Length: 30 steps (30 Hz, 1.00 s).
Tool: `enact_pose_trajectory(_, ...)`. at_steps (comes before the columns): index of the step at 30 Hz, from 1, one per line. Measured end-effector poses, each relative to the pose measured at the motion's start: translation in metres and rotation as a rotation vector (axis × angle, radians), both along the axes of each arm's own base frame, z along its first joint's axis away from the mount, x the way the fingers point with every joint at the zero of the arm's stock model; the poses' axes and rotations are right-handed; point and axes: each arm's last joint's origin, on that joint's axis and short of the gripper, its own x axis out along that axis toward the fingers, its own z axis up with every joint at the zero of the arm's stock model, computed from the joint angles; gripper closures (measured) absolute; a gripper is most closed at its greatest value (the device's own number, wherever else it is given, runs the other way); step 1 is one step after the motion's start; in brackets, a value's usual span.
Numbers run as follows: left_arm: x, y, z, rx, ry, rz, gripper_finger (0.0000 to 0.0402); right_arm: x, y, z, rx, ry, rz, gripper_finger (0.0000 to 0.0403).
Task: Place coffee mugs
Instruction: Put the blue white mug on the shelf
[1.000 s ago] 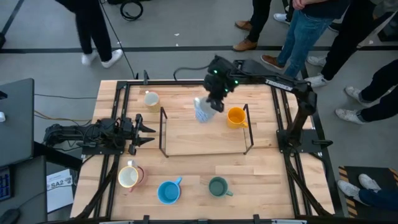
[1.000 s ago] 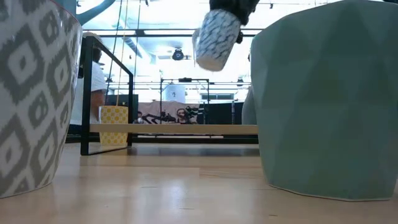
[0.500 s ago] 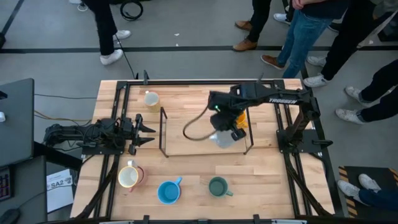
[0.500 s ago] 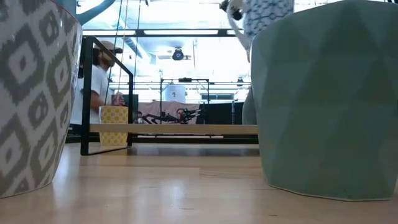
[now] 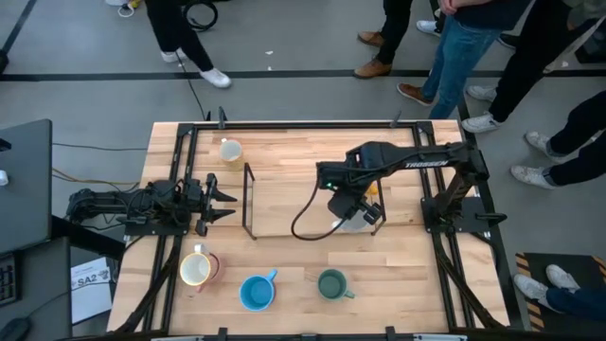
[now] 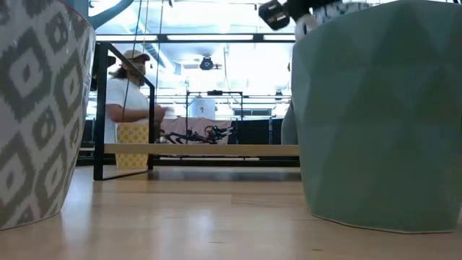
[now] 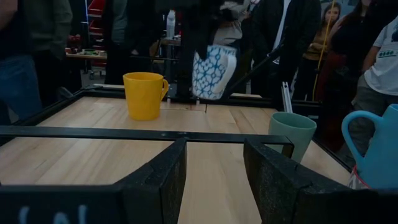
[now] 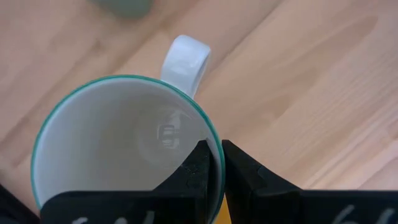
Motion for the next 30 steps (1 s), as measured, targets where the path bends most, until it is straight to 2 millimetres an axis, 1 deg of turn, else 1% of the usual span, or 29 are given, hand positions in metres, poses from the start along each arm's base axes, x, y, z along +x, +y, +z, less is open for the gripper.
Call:
enact_pose_trajectory(7, 0.0, 0.0, 0.0, 0.0, 0.0, 0.0, 0.0235, 0.002, -0.005, -0.033, -0.043, 0.041, 0.05, 0.0369)
enact_pose_trajectory(12, 0.0, 0.0, 0.0, 0.0, 0.0, 0.0, 0.0235, 0.0, -0.014, -0.046, -0.061, 0.083, 0.029, 0.0369)
enact_pose_trajectory(18, 0.0, 0.0, 0.0, 0.0, 0.0, 0.0, 0.0235, -0.004, -0.021, -0.058, -0.068, 0.123, 0.014, 0.0369)
enact_pose_trajectory(25, 0.0, 0.0, 0.0, 0.0, 0.0, 0.0, 0.0235, -0.005, -0.022, -0.065, -0.087, 0.134, 0.026, 0.0369)
enact_pose_trajectory(30, 0.0, 0.0, 0.0, 0.0, 0.0, 0.0, 0.0235, -0.006, -0.023, -0.067, -0.095, 0.137, 0.023, 0.0358)
